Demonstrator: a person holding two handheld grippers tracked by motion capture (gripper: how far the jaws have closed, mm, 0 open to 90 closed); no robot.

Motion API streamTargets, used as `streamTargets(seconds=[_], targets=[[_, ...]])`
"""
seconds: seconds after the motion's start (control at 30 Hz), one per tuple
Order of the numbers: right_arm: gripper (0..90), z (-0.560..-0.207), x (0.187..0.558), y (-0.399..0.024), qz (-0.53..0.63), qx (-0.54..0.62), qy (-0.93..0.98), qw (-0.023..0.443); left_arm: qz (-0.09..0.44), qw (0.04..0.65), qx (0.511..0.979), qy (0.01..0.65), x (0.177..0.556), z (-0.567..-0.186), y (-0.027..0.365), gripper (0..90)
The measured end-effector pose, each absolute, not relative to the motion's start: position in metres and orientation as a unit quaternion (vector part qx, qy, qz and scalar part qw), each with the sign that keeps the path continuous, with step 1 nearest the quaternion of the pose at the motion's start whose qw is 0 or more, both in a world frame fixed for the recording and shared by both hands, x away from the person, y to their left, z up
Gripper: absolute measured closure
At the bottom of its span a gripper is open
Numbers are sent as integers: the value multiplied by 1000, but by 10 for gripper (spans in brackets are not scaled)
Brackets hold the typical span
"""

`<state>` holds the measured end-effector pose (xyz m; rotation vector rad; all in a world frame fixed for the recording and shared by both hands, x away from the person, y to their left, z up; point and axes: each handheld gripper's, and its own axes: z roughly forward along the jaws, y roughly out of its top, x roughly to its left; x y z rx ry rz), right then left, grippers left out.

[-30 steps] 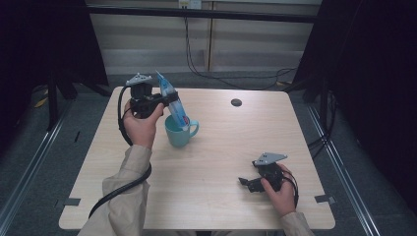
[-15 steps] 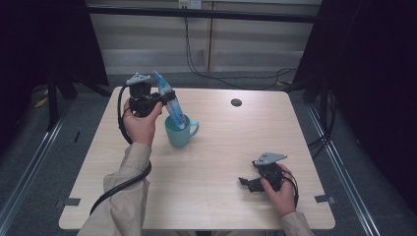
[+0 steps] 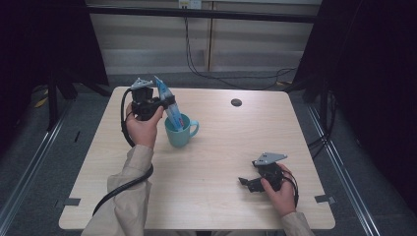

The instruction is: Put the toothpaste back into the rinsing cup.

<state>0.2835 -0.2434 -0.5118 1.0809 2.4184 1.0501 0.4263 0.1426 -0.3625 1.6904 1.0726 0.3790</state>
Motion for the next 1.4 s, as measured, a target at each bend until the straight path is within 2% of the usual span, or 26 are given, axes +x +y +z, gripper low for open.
streamTargets(seconds=[1.4], targets=[[131, -512, 283, -243, 365, 375, 840, 146, 146, 504, 711, 467, 427, -402, 128, 730]])
